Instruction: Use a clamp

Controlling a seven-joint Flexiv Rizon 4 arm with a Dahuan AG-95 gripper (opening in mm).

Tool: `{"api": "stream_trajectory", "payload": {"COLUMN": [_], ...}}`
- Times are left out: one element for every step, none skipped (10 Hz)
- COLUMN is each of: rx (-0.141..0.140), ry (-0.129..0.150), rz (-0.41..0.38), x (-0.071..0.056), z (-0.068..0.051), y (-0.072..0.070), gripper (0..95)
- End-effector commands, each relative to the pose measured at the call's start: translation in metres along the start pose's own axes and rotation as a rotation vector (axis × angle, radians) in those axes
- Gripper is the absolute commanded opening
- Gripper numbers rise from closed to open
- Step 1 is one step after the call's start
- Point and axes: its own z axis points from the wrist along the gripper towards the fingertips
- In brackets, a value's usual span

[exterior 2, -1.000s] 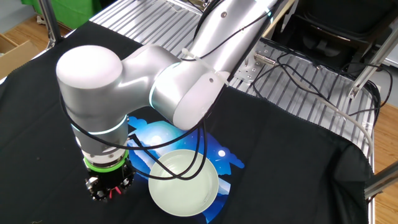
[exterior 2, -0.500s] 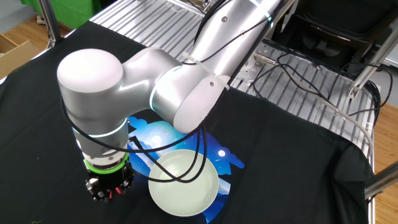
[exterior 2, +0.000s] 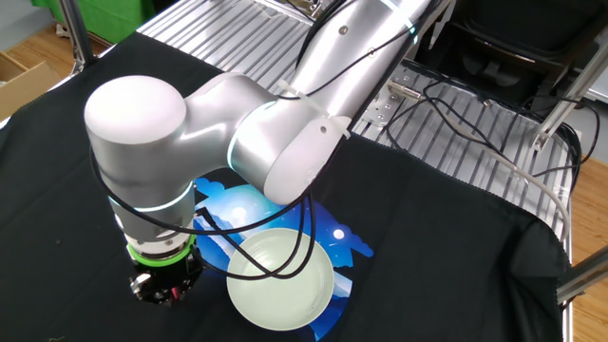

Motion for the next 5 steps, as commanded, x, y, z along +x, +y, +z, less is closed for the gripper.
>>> {"api": "stream_trajectory", "payload": {"rx": [0.019,0.036,0.055,0.073,0.095], "ry": [0.000,0.010,0.032,0.048,0.075], "rz": [-0.078,-0.116,-0.144,-0.172,-0.222], "x": [0.000,0.000,0.000,0.001,0.000], "z": [-0.003,-0.008,-0.014,-0.019,-0.025], "y": [0.000,0.001,0.001,0.002,0.001], "gripper": [0.0,0.0,0.0,0.0,0.0]}}
